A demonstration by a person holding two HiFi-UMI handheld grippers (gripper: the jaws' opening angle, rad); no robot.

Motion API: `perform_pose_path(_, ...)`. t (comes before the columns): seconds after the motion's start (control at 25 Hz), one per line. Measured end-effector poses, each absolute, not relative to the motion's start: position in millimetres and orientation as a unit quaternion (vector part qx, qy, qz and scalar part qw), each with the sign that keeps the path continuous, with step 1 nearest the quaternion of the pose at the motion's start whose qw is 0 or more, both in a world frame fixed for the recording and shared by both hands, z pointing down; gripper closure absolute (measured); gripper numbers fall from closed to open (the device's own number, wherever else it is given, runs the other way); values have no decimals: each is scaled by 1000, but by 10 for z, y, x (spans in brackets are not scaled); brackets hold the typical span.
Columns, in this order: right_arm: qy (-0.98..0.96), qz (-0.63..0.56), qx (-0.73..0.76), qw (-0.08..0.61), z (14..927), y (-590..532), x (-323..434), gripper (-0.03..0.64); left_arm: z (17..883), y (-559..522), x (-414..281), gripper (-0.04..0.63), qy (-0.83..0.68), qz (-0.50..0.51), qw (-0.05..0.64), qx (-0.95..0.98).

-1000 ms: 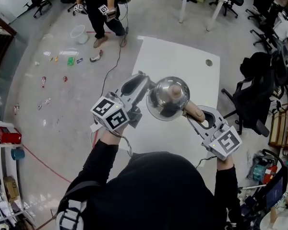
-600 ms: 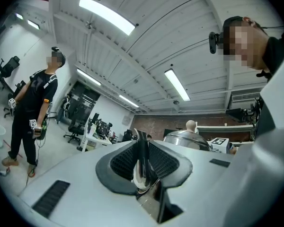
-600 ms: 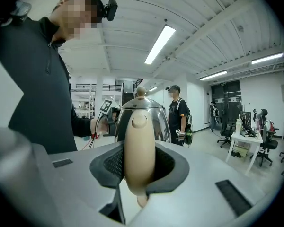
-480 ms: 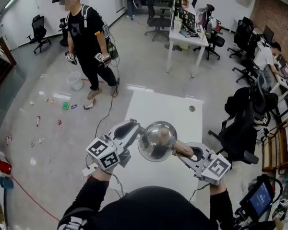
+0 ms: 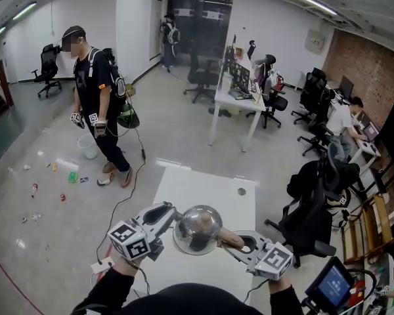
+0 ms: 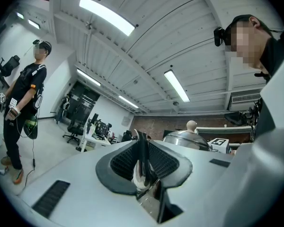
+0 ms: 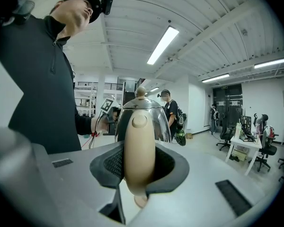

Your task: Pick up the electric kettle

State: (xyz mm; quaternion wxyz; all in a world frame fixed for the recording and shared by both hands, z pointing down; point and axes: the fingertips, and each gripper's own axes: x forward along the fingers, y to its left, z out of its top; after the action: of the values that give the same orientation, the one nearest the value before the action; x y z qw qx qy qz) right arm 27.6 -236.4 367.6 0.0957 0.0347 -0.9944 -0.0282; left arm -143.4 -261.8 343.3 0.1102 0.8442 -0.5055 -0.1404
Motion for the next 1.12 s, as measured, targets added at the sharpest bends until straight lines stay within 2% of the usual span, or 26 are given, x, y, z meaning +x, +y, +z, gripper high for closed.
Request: perform_pose_path(1.12, -995, -33, 28, 90, 3673, -2370, 285, 518, 3414, -2620, -1414, 509, -497, -147, 110, 848)
